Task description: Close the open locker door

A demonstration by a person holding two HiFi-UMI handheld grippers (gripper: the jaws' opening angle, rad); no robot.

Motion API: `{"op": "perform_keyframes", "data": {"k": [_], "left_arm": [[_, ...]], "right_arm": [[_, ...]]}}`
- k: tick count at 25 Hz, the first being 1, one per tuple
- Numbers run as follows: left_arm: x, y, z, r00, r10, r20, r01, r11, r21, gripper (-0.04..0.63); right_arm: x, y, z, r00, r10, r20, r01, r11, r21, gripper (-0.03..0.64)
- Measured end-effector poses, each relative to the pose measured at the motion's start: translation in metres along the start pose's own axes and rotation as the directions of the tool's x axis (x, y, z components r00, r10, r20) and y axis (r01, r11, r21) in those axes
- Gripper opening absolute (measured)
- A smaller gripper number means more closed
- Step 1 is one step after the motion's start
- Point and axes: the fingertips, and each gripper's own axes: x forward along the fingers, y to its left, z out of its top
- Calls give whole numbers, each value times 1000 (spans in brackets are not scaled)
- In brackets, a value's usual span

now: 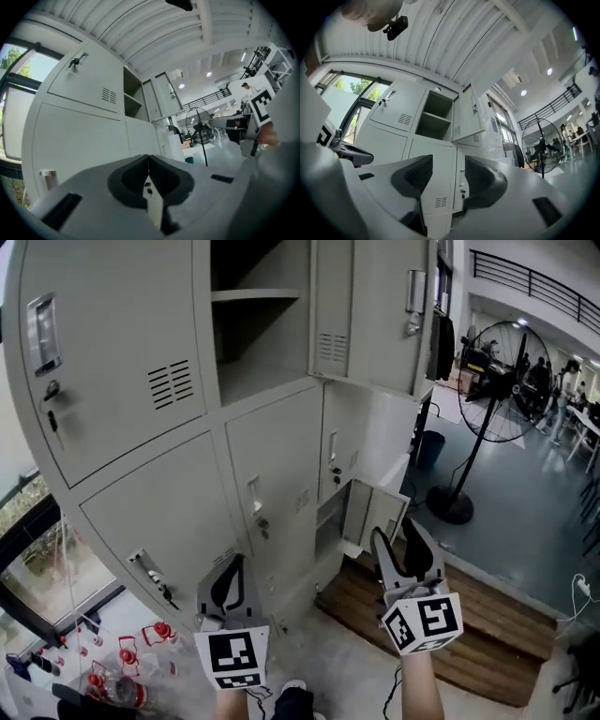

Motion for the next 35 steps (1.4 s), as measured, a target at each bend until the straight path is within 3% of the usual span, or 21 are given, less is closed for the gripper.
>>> {"op": "perform_keyframes", "data": {"k": [7,16,29,35], "left_arm": [[62,-47,21,989,-130,68,131,991,-1,3],[155,-71,47,958,-246,148,244,969,31,3],[232,-77,33,944,-299,141,297,954,29,3],[244,-81,31,954,-275,122,276,961,12,3]], "right_arm": [[15,-46,19,995,-83,56,86,994,-60,207],[88,-105,47,975,-164,151,182,976,-116,207],[164,-148,57,965,-132,226,139,990,-14,207],[185,-140,67,971,-54,233,76,993,-86,207]]}}
